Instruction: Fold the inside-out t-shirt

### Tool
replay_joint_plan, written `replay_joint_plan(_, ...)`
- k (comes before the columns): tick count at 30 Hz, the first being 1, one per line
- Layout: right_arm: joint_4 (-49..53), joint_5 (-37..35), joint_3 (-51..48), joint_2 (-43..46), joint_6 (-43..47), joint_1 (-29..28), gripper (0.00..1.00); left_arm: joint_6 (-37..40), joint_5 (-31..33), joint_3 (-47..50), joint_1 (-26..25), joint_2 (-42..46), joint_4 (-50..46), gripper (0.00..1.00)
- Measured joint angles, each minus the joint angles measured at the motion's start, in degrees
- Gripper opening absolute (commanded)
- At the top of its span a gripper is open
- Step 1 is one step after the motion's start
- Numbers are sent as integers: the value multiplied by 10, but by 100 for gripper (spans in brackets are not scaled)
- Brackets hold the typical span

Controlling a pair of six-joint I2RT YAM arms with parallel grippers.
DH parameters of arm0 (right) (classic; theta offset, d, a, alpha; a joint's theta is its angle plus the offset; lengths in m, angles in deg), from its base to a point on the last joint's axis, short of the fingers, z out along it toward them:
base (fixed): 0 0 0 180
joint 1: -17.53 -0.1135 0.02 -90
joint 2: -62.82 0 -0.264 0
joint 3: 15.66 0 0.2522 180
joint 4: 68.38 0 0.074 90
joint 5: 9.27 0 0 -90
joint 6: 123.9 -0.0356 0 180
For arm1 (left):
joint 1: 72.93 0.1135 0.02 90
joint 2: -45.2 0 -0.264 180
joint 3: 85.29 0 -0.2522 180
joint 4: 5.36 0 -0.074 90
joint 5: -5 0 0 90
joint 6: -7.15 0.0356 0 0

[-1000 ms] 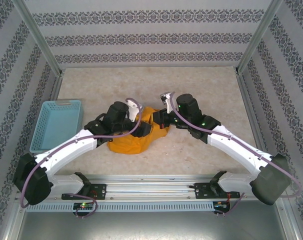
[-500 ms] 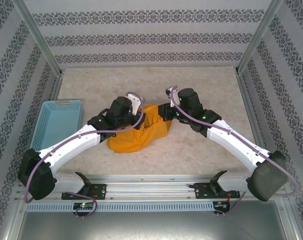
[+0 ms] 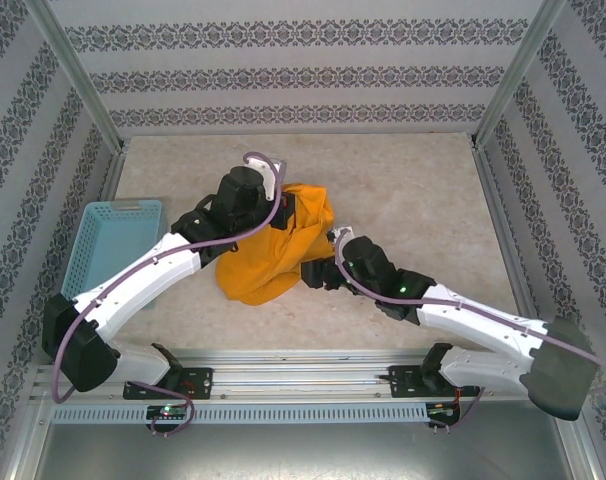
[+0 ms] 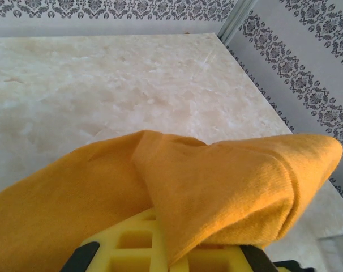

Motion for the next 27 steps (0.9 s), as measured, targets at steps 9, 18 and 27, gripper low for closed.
replay_joint_plan(9, -137, 8, 31, -122, -42, 0, 40, -24, -3, -8, 0, -5, -18, 0)
replay_joint_plan(18, -51, -90, 57, -75, 2, 25, 0, -61, -1, -19, 76, 40, -83, 0)
replay_joint_plan(27, 17, 88, 107, 43, 110, 175, 0, -111, -101, 53, 114, 144, -46, 0)
